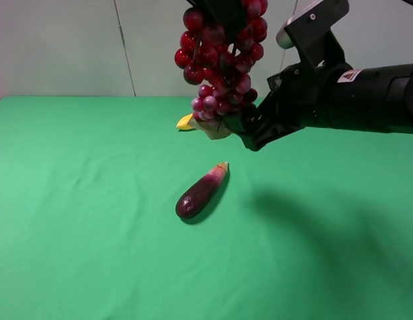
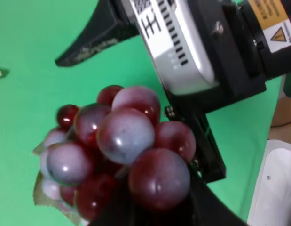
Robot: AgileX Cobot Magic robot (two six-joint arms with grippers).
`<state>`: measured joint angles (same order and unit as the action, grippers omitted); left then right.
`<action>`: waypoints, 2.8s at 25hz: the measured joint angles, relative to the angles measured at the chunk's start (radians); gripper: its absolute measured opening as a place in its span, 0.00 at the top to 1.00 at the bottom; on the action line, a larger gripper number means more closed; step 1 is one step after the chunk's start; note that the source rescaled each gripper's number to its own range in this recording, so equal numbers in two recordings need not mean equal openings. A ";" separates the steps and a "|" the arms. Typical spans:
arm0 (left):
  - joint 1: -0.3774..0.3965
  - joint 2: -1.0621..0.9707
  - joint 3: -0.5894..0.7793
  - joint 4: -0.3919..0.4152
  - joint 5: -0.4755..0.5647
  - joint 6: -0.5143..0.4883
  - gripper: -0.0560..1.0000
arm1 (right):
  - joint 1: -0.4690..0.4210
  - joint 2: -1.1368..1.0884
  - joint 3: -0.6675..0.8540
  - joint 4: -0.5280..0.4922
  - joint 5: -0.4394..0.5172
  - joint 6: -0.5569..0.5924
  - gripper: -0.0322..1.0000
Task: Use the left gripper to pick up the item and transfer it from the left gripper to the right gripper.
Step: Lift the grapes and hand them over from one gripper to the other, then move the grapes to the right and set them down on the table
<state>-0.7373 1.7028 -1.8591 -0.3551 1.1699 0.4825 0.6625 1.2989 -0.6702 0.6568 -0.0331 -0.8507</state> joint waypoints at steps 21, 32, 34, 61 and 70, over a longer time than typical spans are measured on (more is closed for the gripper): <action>0.000 0.000 0.000 0.016 0.000 0.052 0.94 | 0.209 0.005 0.000 -0.003 -0.158 0.069 0.30; 0.000 0.011 0.000 0.037 0.001 0.052 0.95 | 0.209 0.073 -0.007 -0.003 -0.208 0.099 0.97; 0.000 0.011 0.000 0.037 0.001 0.052 0.95 | 0.209 0.073 -0.007 -0.003 -0.208 0.099 0.97; 0.000 -0.073 -0.006 0.322 0.001 -0.199 0.00 | 0.209 0.083 -0.006 -0.003 -0.164 0.099 0.97; 0.007 -0.131 -0.006 0.417 0.001 -0.275 0.00 | 0.209 0.083 -0.006 -0.003 -0.164 0.099 0.97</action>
<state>-0.7305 1.5719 -1.8647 0.0614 1.1708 0.2070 0.8715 1.3821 -0.6759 0.6535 -0.1967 -0.7519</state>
